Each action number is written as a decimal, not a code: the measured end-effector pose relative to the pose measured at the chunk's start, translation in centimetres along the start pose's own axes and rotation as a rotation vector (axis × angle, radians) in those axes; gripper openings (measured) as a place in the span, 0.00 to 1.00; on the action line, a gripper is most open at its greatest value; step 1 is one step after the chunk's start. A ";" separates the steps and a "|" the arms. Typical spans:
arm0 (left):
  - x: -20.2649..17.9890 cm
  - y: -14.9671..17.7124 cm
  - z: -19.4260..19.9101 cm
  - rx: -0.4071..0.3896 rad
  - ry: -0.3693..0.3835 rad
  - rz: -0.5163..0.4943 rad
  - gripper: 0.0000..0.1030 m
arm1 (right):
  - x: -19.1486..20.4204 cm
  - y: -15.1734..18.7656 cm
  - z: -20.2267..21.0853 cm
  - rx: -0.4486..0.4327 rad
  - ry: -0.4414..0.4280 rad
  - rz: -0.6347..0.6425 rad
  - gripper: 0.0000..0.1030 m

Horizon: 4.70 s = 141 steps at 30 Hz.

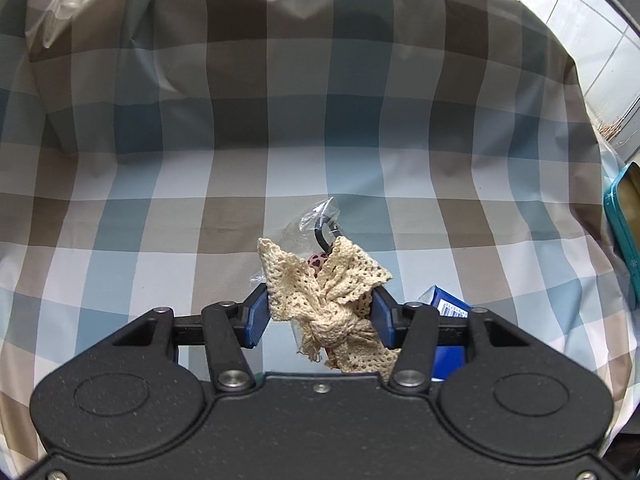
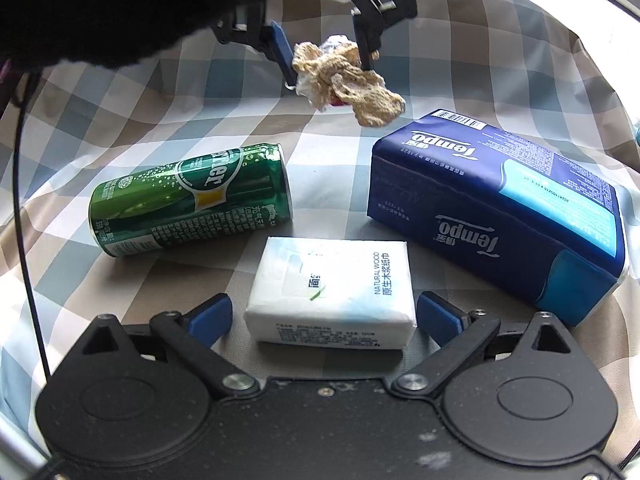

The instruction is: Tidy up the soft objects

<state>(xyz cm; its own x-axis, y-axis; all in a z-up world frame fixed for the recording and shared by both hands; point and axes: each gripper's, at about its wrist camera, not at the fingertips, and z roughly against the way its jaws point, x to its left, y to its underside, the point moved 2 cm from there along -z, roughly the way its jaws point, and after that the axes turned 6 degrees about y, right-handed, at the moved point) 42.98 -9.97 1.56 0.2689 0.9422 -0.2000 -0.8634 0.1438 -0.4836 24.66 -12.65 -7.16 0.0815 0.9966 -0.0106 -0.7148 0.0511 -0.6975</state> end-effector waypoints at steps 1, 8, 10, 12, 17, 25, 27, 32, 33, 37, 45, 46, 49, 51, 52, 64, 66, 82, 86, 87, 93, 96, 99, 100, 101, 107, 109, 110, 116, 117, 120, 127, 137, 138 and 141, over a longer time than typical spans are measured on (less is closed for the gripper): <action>0.2 0.4 0.9 -0.017 -0.002 -0.002 0.50 | -0.1 0.1 0.0 -0.004 -0.003 -0.006 0.97; 2.5 4.4 7.5 -0.127 -0.032 -0.008 0.50 | -1.9 0.0 -0.3 -0.031 0.082 -0.118 0.99; 3.2 5.9 8.9 -0.140 -0.054 -0.009 0.50 | -2.1 0.0 -0.5 -0.035 0.085 -0.122 1.00; 3.9 7.4 9.9 -0.153 -0.062 -0.006 0.50 | -1.9 0.1 -0.5 -0.042 0.093 -0.106 1.00; 5.3 12.1 12.2 -0.174 -0.060 0.013 0.50 | -1.8 0.1 -0.5 -0.053 0.091 -0.090 0.93; 5.7 19.1 14.4 -0.202 -0.059 0.046 0.50 | -1.5 0.2 0.1 -0.065 0.090 -0.063 0.72; 5.6 20.6 14.9 -0.210 -0.061 0.056 0.50 | -1.5 -0.1 0.3 -0.052 0.074 -0.063 0.72; 5.2 23.4 15.7 -0.222 -0.062 0.062 0.50 | -2.3 -0.8 3.7 -0.080 0.025 -0.090 0.72; 5.1 23.8 15.9 -0.222 -0.064 0.062 0.50 | -2.7 -1.0 5.1 -0.106 0.016 -0.090 0.72; 4.5 25.7 16.6 -0.230 -0.060 0.061 0.50 | -4.5 -1.3 10.9 -0.189 -0.027 -0.124 0.72; 2.5 28.7 17.9 -0.245 -0.074 0.037 0.50 | -7.6 1.2 22.8 -0.349 -0.068 -0.152 0.72; 2.2 29.2 18.0 -0.244 -0.068 0.035 0.50 | -7.9 1.8 24.2 -0.367 -0.071 -0.149 0.72; 1.1 30.4 18.3 -0.246 -0.065 0.019 0.50 | -8.6 3.5 27.4 -0.397 -0.085 -0.145 0.72; 0.4 31.2 18.4 -0.241 -0.060 0.013 0.50 | -8.9 5.0 29.2 -0.403 -0.094 -0.144 0.72; 0.1 31.6 18.4 -0.236 -0.054 0.013 0.50 | -9.0 5.7 29.9 -0.403 -0.100 -0.145 0.72; -0.4 33.3 17.1 -0.194 -0.041 0.068 0.50 | -8.9 12.2 32.7 -0.294 -0.103 -0.129 0.72; -0.3 33.1 17.2 -0.204 -0.049 0.074 0.51 | -8.9 12.8 32.3 -0.267 -0.093 -0.136 0.72; 0.5 34.1 17.5 -0.228 -0.125 0.085 0.68 | -7.9 12.9 28.4 -0.100 -0.104 -0.134 0.72; 0.8 34.9 17.8 -0.228 -0.152 0.085 0.68 | -7.1 12.2 28.3 -0.114 -0.118 -0.115 0.73; 0.9 35.0 17.8 -0.226 -0.153 0.087 0.68 | -6.9 12.0 28.3 -0.120 -0.123 -0.110 0.73; 1.1 35.9 17.8 -0.214 -0.157 0.095 0.68 | -5.8 10.9 28.3 -0.153 -0.141 -0.084 0.78; 1.0 36.1 17.8 -0.213 -0.159 0.091 0.69 | -5.8 10.8 28.5 -0.155 -0.139 -0.084 0.79; 0.8 36.2 18.0 -0.220 -0.158 0.080 0.78 | -6.2 10.9 28.5 -0.153 -0.125 -0.082 0.80; 0.6 36.3 18.0 -0.221 -0.161 0.073 0.78 | -6.3 11.0 28.6 -0.153 -0.115 -0.081 0.80; 0.5 36.4 18.1 -0.223 -0.165 0.067 0.78 | -6.4 11.1 28.6 -0.153 -0.105 -0.080 0.81; -0.2 36.7 18.4 -0.225 -0.178 0.048 0.79 | -7.1 11.8 28.6 -0.138 -0.068 -0.080 0.84; -0.3 36.8 18.5 -0.224 -0.184 0.043 0.81 | -7.2 12.0 28.6 -0.132 -0.053 -0.075 0.85; -0.4 36.8 18.5 -0.223 -0.190 0.041 0.81 | -7.3 12.2 28.6 -0.130 -0.048 -0.072 0.86; -0.7 37.2 18.5 -0.219 -0.203 0.029 0.81 | -7.5 13.0 28.5 -0.109 -0.021 -0.052 0.90; -0.8 37.2 18.5 -0.218 -0.205 0.027 0.81 | -7.6 13.1 28.5 -0.105 -0.015 -0.050 0.90; -0.9 37.3 18.5 -0.208 -0.209 0.020 0.81 | -7.7 13.5 28.4 -0.092 -0.001 -0.041 0.92; -0.9 37.5 18.3 -0.194 -0.204 0.025 0.82 | -8.3 14.0 27.6 -0.045 0.028 -0.068 0.95; -1.1 38.0 17.8 -0.158 -0.242 0.022 0.82 | -8.5 14.7 27.0 -0.007 0.038 -0.082 1.00; -1.2 38.0 17.8 -0.157 -0.243 0.020 0.82 | -8.5 14.8 26.9 -0.005 0.038 -0.081 1.00; -1.2 38.1 17.9 -0.155 -0.240 0.024 0.82 | -8.3 15.0 26.8 0.001 0.052 -0.073 1.00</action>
<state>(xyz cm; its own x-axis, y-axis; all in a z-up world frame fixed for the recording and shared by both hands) 2.16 -0.20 -1.37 0.1243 0.9921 -0.0142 -0.7876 0.0900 -0.6096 -5.38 -18.46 1.70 0.1694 0.9855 0.0030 -0.7061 0.1235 -0.6972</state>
